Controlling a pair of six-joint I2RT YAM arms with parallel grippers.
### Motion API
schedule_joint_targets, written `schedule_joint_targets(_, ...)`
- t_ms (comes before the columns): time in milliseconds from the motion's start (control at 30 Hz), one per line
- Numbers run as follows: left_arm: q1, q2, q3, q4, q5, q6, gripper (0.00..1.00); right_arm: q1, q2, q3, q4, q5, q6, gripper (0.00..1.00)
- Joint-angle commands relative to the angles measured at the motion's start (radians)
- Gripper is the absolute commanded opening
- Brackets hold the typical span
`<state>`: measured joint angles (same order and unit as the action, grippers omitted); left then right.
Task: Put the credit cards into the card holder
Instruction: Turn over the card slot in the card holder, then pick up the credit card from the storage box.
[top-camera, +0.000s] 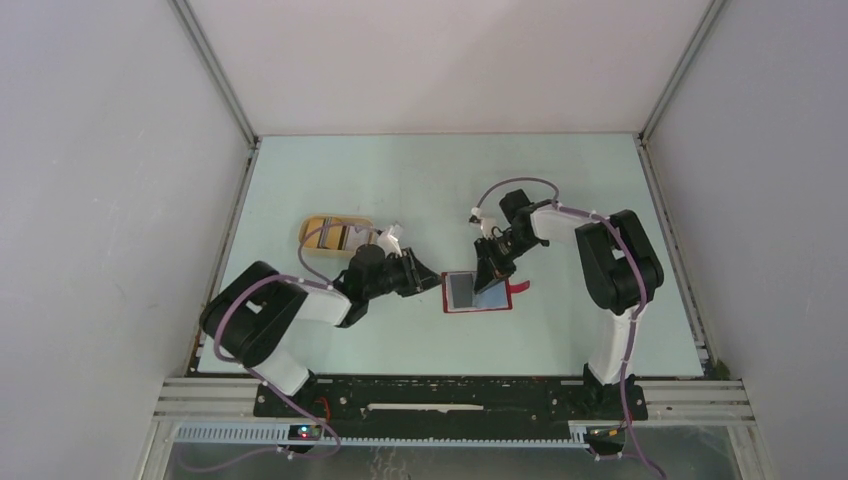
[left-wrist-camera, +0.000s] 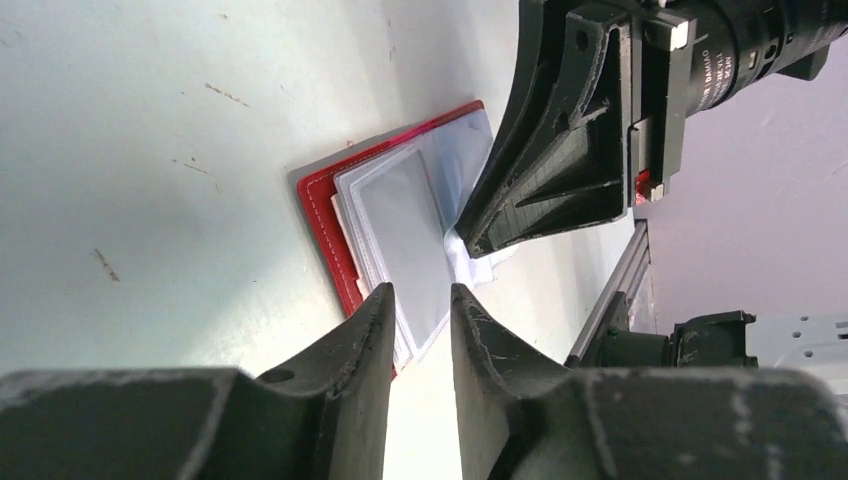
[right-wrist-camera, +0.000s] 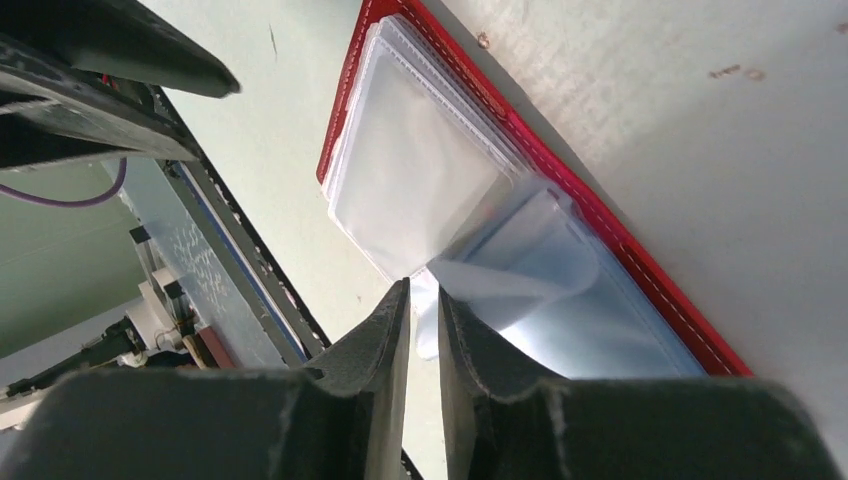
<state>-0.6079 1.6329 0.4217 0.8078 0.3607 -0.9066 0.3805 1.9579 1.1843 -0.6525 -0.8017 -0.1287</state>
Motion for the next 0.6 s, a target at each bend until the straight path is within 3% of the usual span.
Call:
schedule_joint_targets(0, 0.006, -0.107, 0.005, -0.143, -0.063, 0.124, 0.33, -0.021, -0.079, -0.004, -0.032, 0.004, -0.065, 0.25)
schedule_joint_targets(333, -0.047, 0.023, 0.175, -0.133, 0.033, 0.118, 0.22, -0.081, -0.089, -0.004, -0.054, -0.013, -0.089, 0.25)
schedule_joint_targets(567, -0.079, 0.124, 0.280, -0.154, 0.057, 0.127, 0.21, -0.128, -0.107, -0.003, -0.063, -0.045, -0.104, 0.25)
